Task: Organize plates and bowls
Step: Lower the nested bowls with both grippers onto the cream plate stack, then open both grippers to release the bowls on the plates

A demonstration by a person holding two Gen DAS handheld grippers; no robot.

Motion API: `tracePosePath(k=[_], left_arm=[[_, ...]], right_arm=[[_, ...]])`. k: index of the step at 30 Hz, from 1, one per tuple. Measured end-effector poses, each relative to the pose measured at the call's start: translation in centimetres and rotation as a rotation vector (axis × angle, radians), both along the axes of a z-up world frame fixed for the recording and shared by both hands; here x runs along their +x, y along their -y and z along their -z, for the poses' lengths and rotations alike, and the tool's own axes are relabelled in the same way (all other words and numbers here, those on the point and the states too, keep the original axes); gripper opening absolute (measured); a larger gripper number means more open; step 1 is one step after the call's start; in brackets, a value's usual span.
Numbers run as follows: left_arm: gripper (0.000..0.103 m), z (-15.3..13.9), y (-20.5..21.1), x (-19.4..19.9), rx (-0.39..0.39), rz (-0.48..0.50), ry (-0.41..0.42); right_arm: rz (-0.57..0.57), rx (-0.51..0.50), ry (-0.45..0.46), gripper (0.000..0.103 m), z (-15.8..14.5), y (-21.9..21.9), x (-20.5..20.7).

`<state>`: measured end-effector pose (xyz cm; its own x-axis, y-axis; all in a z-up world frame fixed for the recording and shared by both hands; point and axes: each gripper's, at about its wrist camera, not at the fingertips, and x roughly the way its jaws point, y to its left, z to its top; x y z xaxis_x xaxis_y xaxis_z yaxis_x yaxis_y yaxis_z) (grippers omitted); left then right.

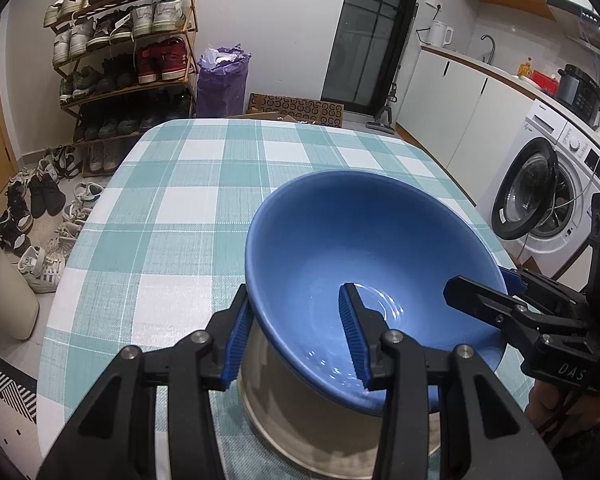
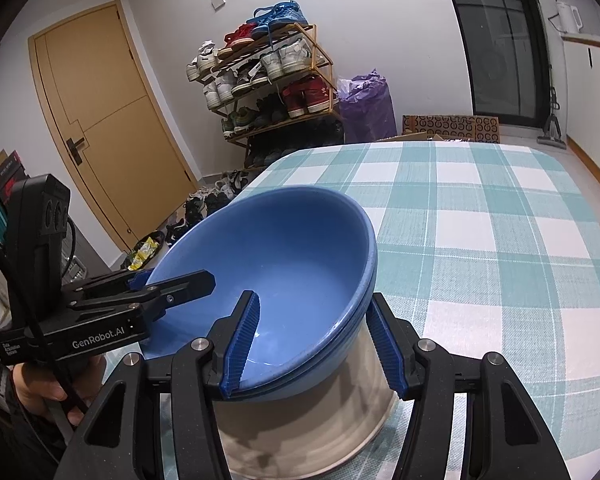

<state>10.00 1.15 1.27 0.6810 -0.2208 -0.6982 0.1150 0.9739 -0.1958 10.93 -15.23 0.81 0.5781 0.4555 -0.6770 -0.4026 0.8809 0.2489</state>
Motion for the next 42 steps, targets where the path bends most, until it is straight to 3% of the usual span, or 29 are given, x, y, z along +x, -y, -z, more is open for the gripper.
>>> tracePosePath(k=[28, 31, 36, 38, 42], left_arm=[[0.046, 0.0, 0.4, 0.4, 0.028, 0.010, 0.008], [0.055, 0.0, 0.6, 0.2, 0.035, 0.028, 0.008], [0.067, -0.6, 0.7, -1.1, 0.059, 0.039, 0.049], [0.077, -0.8, 0.6, -1.4, 0.066, 0.032, 0.056], [0.079, -1.4, 0.4, -2.6, 0.067, 0.030, 0.092]], right_arm=[[0.007, 0.001, 0.002, 0.058, 0.1, 0.1, 1.0], [-0.006, 0.003, 0.002, 0.064, 0.1, 0.0, 0.9], [-0.025, -0.022, 0.033, 0.086, 0.1, -0.1, 0.3], [-0.027, -0.025, 0.041, 0.091, 0.0, 0.2, 0.1], [-0.047, -0.005, 0.039, 0.095, -0.3, 0.8, -0.6]])
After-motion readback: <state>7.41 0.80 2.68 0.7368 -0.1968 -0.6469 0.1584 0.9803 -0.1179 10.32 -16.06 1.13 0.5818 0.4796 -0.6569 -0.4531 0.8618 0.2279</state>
